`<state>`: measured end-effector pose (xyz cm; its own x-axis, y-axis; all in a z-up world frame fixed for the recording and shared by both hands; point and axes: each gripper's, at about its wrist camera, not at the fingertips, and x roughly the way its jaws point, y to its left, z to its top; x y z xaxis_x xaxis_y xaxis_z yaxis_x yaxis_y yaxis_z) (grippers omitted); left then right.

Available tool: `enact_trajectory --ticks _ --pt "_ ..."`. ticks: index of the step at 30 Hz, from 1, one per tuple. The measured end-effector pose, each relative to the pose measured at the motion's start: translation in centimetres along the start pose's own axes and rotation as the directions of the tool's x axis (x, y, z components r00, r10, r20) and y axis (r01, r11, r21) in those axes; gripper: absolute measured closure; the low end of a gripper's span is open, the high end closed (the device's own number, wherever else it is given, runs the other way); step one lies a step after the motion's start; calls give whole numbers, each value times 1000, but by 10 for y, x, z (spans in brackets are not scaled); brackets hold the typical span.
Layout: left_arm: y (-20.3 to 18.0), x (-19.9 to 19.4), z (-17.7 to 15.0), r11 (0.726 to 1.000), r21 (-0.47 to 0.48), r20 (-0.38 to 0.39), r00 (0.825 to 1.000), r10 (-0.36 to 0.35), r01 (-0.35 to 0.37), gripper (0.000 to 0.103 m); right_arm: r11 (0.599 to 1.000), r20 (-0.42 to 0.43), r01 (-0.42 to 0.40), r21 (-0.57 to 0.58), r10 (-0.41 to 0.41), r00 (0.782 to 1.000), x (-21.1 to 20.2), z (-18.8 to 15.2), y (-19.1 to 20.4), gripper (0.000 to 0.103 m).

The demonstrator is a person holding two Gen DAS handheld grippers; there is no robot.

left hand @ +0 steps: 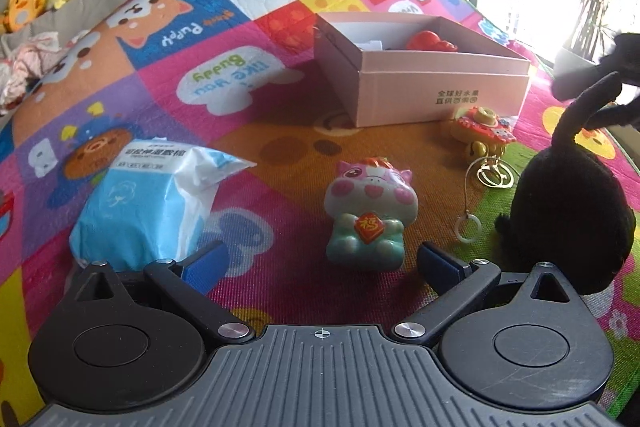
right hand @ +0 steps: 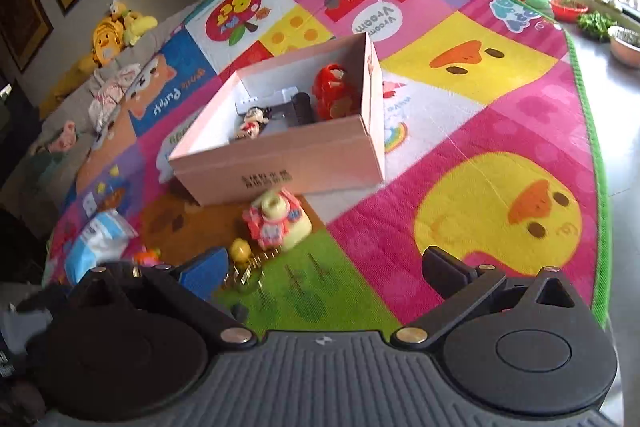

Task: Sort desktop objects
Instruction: 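Lower the black cat onto the mat and open the right tool, then grasp the pink yellow-lens keychain with the right tool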

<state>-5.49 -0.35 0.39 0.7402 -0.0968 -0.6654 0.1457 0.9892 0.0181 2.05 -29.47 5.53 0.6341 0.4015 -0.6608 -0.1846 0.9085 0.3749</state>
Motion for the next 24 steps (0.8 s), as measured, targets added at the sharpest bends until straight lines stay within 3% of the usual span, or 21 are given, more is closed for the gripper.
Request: enact_trajectory --ticks 3,7,9,11,15,22,24 --pt "0 -1 -1 1000 3 6 1000 -6 6 0 998 -23 25 -51 -27 999 31 19 21 6" --pt "4 -1 -1 999 -22 13 1000 -27 27 0 997 -129 16 -77 -26 991 71 26 39 27" --pt "7 -2 -2 998 -39 19 999 -41 42 0 993 -162 54 -108 -71 984 81 23 42 40" --pt "10 -2 -2 997 -54 26 998 -53 54 0 989 -160 53 -138 -75 984 77 17 40 47" --pt "13 -3 -3 995 -70 33 997 -65 68 0 986 -149 136 -102 -150 977 50 11 17 47" --pt "11 -2 -2 996 -63 28 998 -56 57 0 980 -75 180 -81 -187 980 -6 -34 -8 46" --pt "8 -1 -2 998 -51 22 999 -45 46 0 978 -39 195 -66 -198 979 -13 -45 -11 33"
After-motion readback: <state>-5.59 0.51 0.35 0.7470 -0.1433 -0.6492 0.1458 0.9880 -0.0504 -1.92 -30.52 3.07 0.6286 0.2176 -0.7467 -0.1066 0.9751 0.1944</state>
